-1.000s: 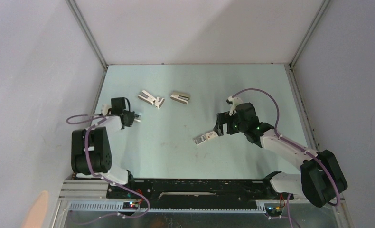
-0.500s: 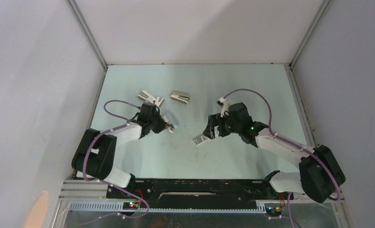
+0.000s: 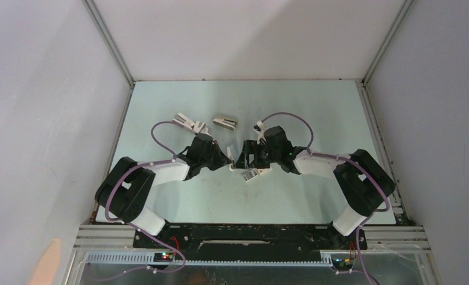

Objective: Load the staples into the stapler

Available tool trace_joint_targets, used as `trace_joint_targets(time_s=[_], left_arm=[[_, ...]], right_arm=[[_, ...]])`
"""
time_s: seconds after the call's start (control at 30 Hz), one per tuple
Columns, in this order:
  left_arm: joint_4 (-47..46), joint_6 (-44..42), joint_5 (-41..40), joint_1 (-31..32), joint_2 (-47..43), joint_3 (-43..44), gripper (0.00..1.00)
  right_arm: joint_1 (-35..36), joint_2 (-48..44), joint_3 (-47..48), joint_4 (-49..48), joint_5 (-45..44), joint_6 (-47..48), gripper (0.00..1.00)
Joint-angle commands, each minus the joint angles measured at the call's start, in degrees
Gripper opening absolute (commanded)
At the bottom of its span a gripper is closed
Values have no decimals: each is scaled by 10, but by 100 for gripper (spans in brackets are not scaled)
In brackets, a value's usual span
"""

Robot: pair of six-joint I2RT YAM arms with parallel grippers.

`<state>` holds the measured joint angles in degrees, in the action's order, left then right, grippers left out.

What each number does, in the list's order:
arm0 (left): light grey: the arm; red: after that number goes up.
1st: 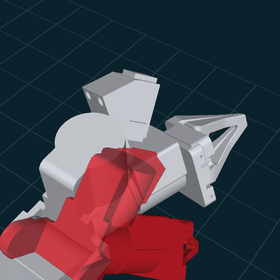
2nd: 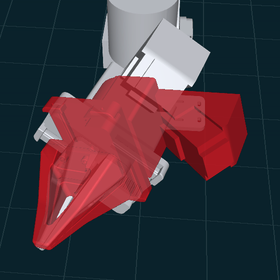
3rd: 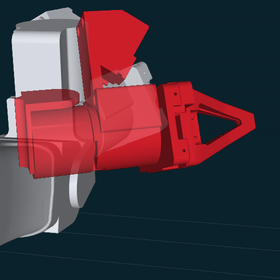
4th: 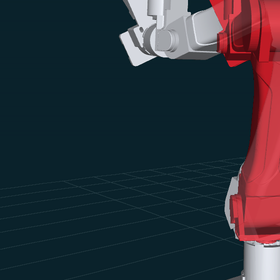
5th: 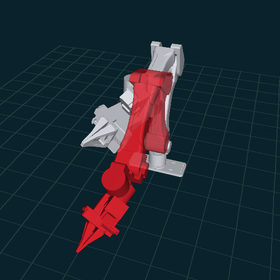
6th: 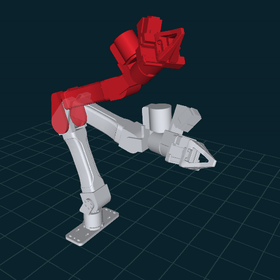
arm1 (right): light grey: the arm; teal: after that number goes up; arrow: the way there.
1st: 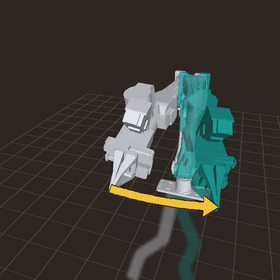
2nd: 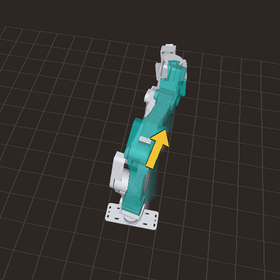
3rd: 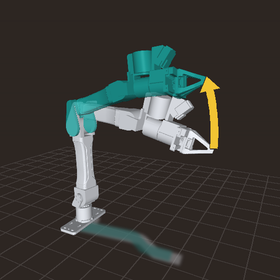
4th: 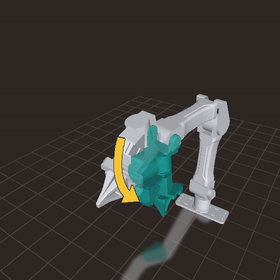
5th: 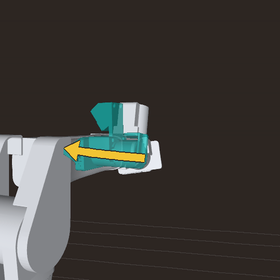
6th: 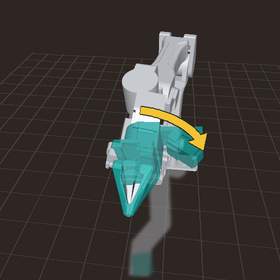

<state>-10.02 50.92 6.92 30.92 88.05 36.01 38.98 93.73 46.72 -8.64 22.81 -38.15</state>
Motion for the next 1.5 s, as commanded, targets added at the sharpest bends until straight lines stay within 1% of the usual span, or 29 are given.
trace_joint_targets(time_s=[0.0, 0.4, 0.63, 0.73, 0.8, 0.87, 0.97, 1.07, 1.17, 1.3, 1.37, 1.47], left_arm=[[-59, -14, 21, 8, -12, -9, 0], [-85, -20, 34, 13, -52, -36, 0], [-93, -12, 33, 13, -64, -41, 0], [-89, -16, 29, 13, -66, -39, 0], [-71, -32, 14, 12, -69, -36, 0], [-41, -58, -25, 12, -78, -35, 0], [-8, -109, -87, 12, -97, -39, 0], [15, -151, -128, 18, -114, -42, 0], [48, -198, -181, 39, -136, -37, 0], [92, -266, -273, 99, -159, -24, 0], [97, -305, -316, 136, -167, -17, 0], [110, -351, -363, 192, -174, -17, 0]], right_arm=[[1, 36, 31, -53, 15, -33, 82], [1, 82, 62, -76, 29, -32, 53], [2, 83, 62, -67, 39, -25, 38], [1, 77, 62, -59, 45, -21, 27], [-2, 69, 62, -49, 50, -14, 20], [-12, 58, 62, -37, 66, -5, 11], [-33, 41, 67, -1, 93, 12, 0], [-55, 20, 80, 56, 110, 48, 0], [-77, -5, 101, 124, 119, 88, 0], [-104, -32, 143, 233, 129, 163, 0], [-119, -45, 166, 296, 129, 203, 0], [-144, -62, 200, 363, 147, 255, 0]])
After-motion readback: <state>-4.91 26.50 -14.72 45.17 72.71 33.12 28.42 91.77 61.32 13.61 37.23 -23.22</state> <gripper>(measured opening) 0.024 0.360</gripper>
